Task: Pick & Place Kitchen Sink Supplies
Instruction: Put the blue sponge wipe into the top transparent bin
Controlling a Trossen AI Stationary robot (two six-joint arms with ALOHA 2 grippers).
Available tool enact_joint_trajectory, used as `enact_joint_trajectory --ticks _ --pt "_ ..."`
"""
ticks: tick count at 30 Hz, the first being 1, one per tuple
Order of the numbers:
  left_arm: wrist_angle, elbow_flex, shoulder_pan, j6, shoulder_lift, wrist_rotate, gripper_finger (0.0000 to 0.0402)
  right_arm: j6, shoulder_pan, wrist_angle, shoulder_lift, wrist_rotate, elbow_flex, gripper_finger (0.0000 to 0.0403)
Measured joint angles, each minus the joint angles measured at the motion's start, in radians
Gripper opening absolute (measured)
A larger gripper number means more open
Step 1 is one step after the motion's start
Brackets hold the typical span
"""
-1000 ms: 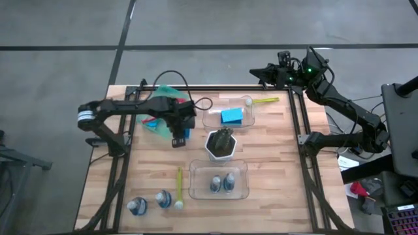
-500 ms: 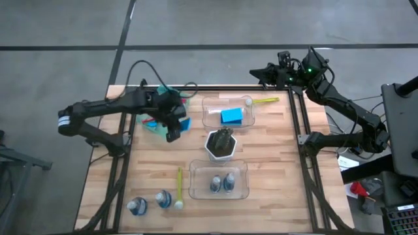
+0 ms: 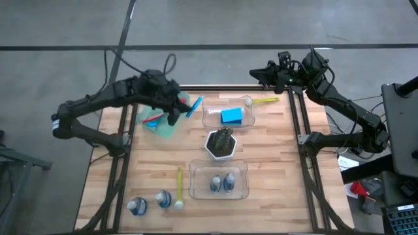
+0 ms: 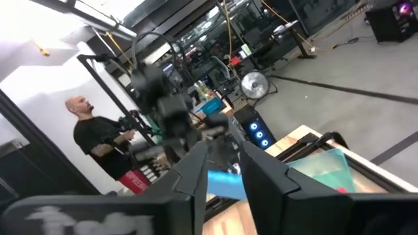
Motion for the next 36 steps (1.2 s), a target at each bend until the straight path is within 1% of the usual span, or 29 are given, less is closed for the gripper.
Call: enact_joint_trajectory --ticks 2,6,8,11,15,18,20,24,27,31,34,36 --pt "0.072 0.022 0.017 -0.021 0.0 0.023 0.0 -0.026 0.0 0.0 0.0 0.0 0.0 0.0098" --pt "0.246 0.033 0.06 -0.098 0.0 0.102 0.0 -0.07 0.0 0.001 0.0 -0.021 0.0 0.0123" --pt "0.331 0.031 0.082 -0.148 0.0 0.143 0.0 -0.074 0.003 0.002 0.0 -0.03 0.0 0.013" --pt "0.481 0.019 0.104 -0.241 0.0 0.185 0.0 -0.068 0.005 0.003 0.001 -0.077 0.0 0.0135" --pt "0.681 0.017 0.114 -0.349 0.002 0.211 0.0 -0.035 0.021 0.018 0.015 -0.148 0.0 0.0137" --pt "0.811 0.017 0.117 -0.421 0.004 0.214 0.0 0.008 0.036 0.047 0.033 -0.155 0.0 0.0137" --pt "0.871 0.017 0.117 -0.451 0.008 0.214 0.0 0.051 0.042 0.098 0.05 -0.155 0.0 0.0138" --pt "0.928 0.017 0.117 -0.514 0.016 0.206 0.0 0.116 0.055 0.215 0.086 -0.156 0.0 0.0136" --pt "0.957 0.017 0.116 -0.564 0.028 0.206 0.0 0.181 0.063 0.31 0.118 -0.183 0.0 0.0133" --pt "0.969 0.017 0.115 -0.61 0.043 0.212 0.0 0.28 0.076 0.464 0.161 -0.196 0.0 0.0137" --pt "0.977 0.017 0.115 -0.644 0.063 0.245 0.0 0.343 0.082 0.562 0.193 -0.197 0.001 0.014" --pt "0.978 0.017 0.114 -0.666 0.077 0.254 0.0 0.378 0.083 0.585 0.215 -0.197 0.012 0.0141"
